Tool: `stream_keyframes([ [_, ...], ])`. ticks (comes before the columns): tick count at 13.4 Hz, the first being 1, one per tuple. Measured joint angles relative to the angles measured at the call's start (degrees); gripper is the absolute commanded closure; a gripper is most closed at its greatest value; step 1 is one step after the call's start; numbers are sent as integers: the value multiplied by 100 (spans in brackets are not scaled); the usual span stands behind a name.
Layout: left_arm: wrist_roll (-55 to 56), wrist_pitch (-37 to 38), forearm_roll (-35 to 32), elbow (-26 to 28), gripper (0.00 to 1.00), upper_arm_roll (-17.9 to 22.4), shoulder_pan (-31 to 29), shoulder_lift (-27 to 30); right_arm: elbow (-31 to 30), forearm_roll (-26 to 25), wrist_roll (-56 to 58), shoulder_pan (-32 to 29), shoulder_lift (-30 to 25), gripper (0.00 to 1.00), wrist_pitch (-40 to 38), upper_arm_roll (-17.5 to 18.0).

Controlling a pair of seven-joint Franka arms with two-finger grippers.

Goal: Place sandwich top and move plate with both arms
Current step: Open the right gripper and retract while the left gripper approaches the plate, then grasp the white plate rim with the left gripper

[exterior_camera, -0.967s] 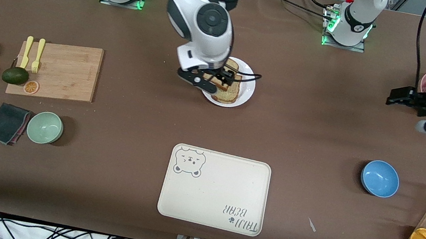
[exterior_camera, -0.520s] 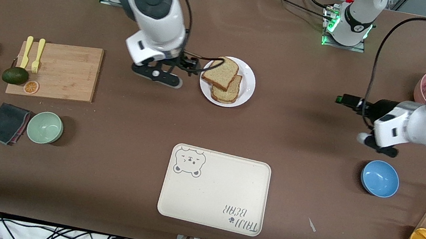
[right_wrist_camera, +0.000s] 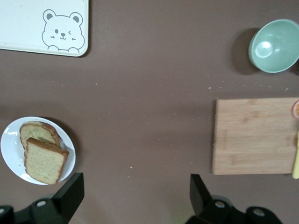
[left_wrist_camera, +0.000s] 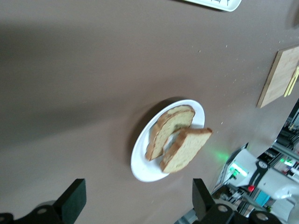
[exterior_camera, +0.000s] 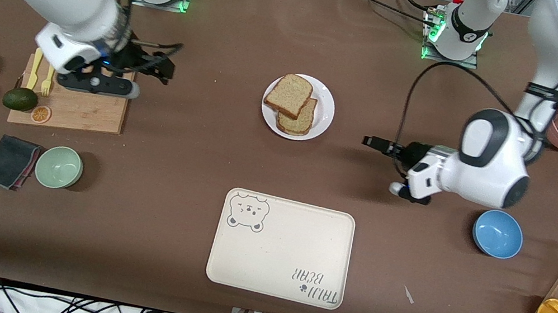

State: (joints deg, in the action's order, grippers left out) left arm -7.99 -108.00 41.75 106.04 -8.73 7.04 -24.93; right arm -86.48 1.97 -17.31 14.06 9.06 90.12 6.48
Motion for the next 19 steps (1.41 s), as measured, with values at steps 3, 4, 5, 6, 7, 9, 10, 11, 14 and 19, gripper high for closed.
stream_keyframes([
  [3, -19, -757, 230, 483, 0, -468, 60, -15, -77, -8, 890, -506, -331, 0, -177, -3],
  [4, -92, -909, 251, 580, 0, -607, 62, -37, -136, -9, 1149, -684, -430, 0, -188, -5],
  [5, -213, -973, 253, 647, 0, -695, 65, -79, -189, -10, 1365, -844, -504, 0, -190, -7],
  [6, -388, -999, 255, 690, 0, -734, 71, -152, -231, -18, 1542, -990, -562, 0, -192, -9],
  [7, -637, -1008, 289, 709, 0, -740, 74, -266, -283, -45, 1661, -1098, -607, 0, -192, -11],
  [9, -1333, -1070, 732, 749, 0, -735, 68, -559, -423, -110, 1750, -1207, -698, 0, -188, -10],
  [10, -1663, -1168, 953, 781, 1, -736, 70, -690, -507, -128, 1753, -1235, -754, 0, -185, -9],
  [11, -1973, -1293, 1149, 826, 7, -737, 72, -803, -582, -142, 1754, -1250, -815, 0, -183, -9],
  [14, -2856, -1436, 1574, 976, 27, -742, 114, -1020, -675, -146, 1754, -1255, -915, 0, -180, -6],
  [19, -3175, -1460, 1791, 1033, 65, -771, 309, -1153, -676, -148, 1754, -1258, -924, 0, -180, -6],
])
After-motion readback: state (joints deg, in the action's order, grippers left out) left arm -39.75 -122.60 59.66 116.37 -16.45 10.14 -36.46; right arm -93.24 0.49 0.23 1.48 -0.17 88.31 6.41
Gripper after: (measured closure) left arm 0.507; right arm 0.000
